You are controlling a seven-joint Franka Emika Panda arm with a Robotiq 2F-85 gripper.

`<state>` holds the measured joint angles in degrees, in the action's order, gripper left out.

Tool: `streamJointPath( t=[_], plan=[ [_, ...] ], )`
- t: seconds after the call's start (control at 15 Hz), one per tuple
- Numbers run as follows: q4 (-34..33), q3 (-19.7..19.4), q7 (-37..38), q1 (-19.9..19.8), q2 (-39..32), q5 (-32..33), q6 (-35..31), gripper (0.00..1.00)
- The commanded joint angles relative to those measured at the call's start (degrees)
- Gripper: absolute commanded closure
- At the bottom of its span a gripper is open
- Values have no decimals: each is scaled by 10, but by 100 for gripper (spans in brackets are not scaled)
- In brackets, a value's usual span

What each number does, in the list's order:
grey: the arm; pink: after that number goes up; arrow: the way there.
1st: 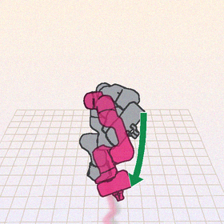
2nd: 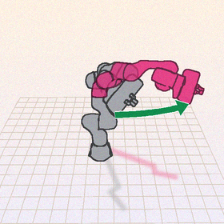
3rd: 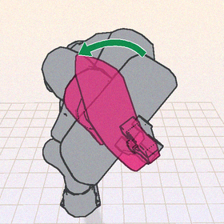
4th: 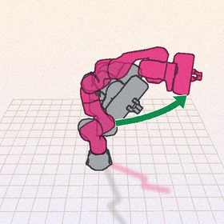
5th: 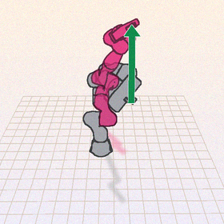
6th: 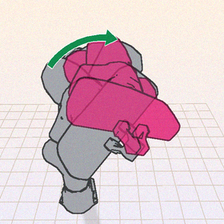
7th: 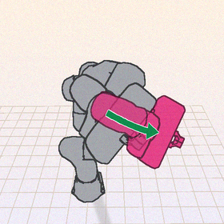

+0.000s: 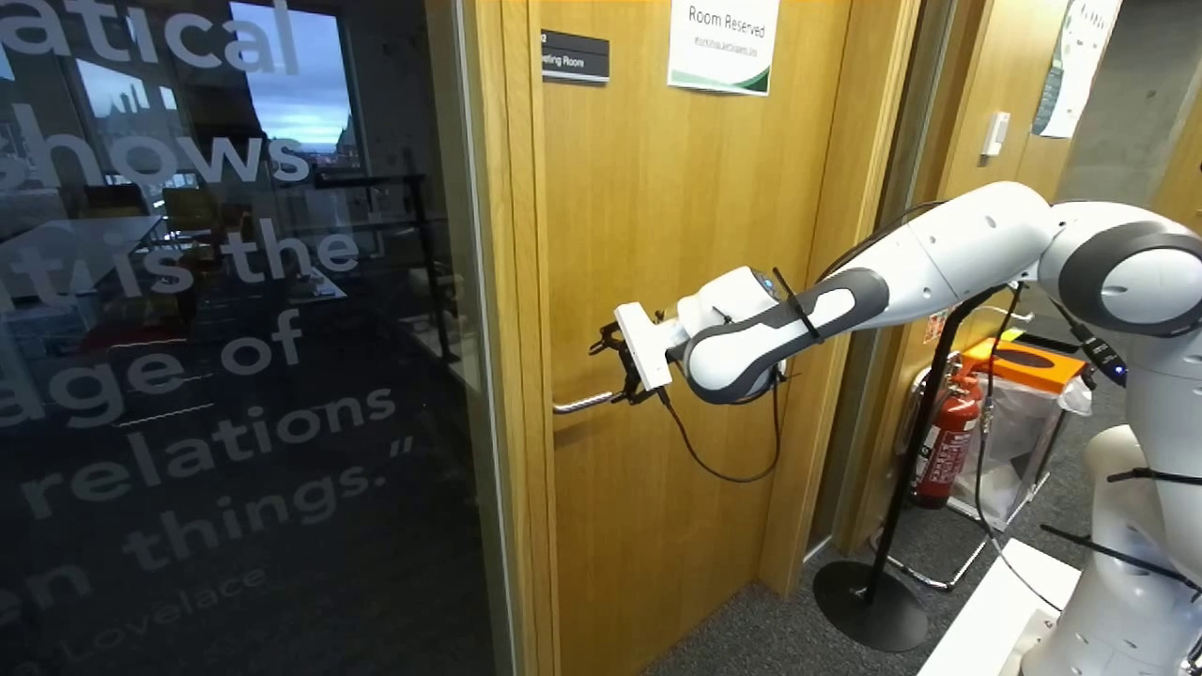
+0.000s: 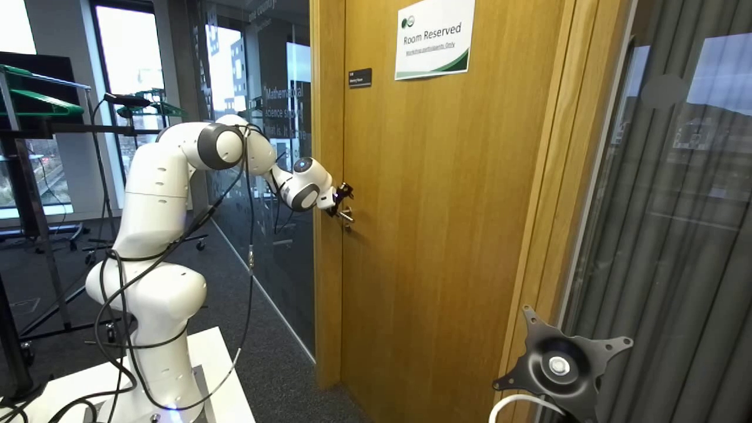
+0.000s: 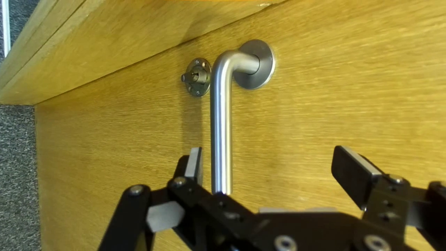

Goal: Open the door

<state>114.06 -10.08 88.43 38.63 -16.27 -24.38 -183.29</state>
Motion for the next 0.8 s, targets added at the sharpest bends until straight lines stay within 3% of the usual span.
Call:
streamJointPath(
  t=[0.0,0.73],
  plan=[
    [-13,-62,28,56,-16,14,-16,0],
    [-33,-169,32,153,-61,-1,1,0]
  ],
)
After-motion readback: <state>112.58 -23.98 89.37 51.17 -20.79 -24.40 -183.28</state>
